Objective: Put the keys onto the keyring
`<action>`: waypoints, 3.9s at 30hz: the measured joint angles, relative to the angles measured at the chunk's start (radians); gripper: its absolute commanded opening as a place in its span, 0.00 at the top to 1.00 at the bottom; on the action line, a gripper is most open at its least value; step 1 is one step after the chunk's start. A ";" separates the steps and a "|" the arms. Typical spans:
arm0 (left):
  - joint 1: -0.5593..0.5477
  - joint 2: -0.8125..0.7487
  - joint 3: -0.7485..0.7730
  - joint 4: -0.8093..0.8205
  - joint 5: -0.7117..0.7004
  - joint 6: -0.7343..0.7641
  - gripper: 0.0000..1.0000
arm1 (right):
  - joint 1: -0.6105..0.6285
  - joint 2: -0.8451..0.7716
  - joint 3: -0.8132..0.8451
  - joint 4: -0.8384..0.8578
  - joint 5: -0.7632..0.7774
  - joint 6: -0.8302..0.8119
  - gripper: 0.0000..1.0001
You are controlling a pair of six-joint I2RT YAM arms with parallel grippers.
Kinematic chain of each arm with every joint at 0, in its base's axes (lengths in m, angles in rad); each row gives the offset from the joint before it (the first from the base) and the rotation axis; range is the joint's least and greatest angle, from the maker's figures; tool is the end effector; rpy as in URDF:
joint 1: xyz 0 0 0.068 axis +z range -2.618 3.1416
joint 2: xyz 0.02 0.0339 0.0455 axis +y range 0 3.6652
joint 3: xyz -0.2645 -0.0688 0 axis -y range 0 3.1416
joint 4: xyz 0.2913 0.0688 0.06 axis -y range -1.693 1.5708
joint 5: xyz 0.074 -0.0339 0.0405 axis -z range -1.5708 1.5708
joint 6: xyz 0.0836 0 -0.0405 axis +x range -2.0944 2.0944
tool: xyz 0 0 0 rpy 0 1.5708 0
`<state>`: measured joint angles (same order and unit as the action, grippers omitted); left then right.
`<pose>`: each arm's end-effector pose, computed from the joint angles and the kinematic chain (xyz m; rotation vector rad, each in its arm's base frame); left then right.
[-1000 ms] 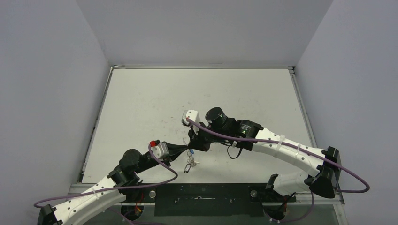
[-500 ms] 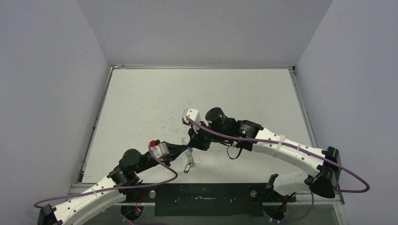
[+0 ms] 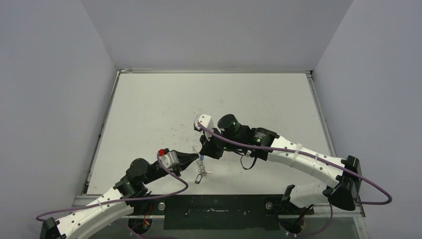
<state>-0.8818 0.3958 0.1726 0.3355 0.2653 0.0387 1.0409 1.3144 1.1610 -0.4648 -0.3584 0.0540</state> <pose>0.1274 -0.1892 0.2268 0.8712 1.2506 -0.8738 0.1638 0.3376 0.2959 -1.2888 1.9389 0.9810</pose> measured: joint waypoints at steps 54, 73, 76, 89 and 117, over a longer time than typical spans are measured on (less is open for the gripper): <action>0.000 -0.114 -0.015 -0.048 0.141 0.030 1.00 | -0.110 -0.203 -0.420 0.651 -0.469 -0.200 0.59; 0.000 -0.113 -0.015 -0.038 0.174 0.048 1.00 | -0.090 -0.169 -0.420 0.665 -0.482 -0.224 0.69; 0.000 -0.112 -0.015 -0.035 0.179 0.048 1.00 | -0.090 -0.152 -0.418 0.651 -0.484 -0.234 0.85; 0.000 -0.108 -0.015 -0.040 0.172 0.051 0.85 | -0.090 -0.140 -0.399 0.589 -0.483 -0.251 1.00; 0.000 0.017 0.105 -0.181 0.130 0.142 0.72 | 0.029 -0.008 -0.024 -0.119 -0.134 -0.361 1.00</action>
<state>-0.8822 0.4126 0.2779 0.1547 0.3950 0.1806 1.0702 1.3064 1.1366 -0.5838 -0.4919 -0.3073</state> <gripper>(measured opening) 0.314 0.032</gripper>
